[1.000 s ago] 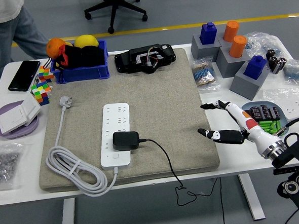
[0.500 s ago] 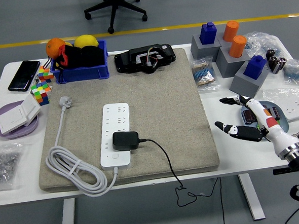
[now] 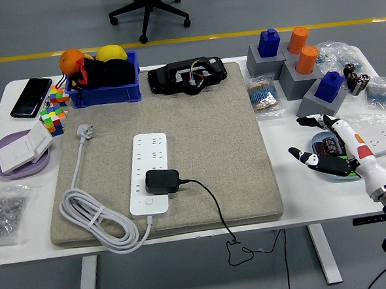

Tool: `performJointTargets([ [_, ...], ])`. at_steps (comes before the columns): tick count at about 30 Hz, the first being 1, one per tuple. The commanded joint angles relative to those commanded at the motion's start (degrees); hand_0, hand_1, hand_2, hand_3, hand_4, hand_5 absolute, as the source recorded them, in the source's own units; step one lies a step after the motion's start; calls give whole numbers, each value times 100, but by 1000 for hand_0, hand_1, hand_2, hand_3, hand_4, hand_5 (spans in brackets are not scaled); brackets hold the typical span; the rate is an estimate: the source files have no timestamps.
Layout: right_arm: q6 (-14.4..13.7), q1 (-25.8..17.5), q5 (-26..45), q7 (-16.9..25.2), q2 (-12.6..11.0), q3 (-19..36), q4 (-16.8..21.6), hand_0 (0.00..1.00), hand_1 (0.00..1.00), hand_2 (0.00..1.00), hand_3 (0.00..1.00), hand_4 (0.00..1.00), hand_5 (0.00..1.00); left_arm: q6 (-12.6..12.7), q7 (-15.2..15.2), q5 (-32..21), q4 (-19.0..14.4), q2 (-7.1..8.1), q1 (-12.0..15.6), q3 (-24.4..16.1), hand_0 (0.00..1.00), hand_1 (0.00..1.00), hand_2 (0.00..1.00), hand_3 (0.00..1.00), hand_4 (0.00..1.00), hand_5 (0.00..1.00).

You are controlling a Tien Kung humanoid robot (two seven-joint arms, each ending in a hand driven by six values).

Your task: Press the white button,pick up the black plug,place it near the board,insert it into the board

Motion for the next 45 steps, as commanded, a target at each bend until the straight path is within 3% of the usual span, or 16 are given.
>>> performJointTargets([
  [15,8,198,-44,-13,207,365,125,858,777,727,688,859,328,-32,19,262,0,43,66,-218,708,682,630,699,564,217],
  [29,19,232,-25,-30,238,499,243,841,774,721,674,847,323,3,45,423,0,67,157,-477,708,682,632,700,564,220],
  [37,120,544,37,-77,57,508,265,832,774,721,673,837,314,82,2,-42,0,56,22,-202,705,682,632,699,562,218],
  [39,150,675,87,-95,45,442,306,832,774,721,673,837,314,66,29,63,0,51,5,-233,705,682,632,699,562,218],
  [42,275,777,461,-163,3,340,385,824,773,721,670,828,304,42,49,207,0,56,-58,-251,707,682,631,699,559,226],
  [45,591,857,1166,-336,-231,162,582,824,773,721,670,828,304,47,31,14,0,47,-158,-65,707,682,631,699,559,226],
])
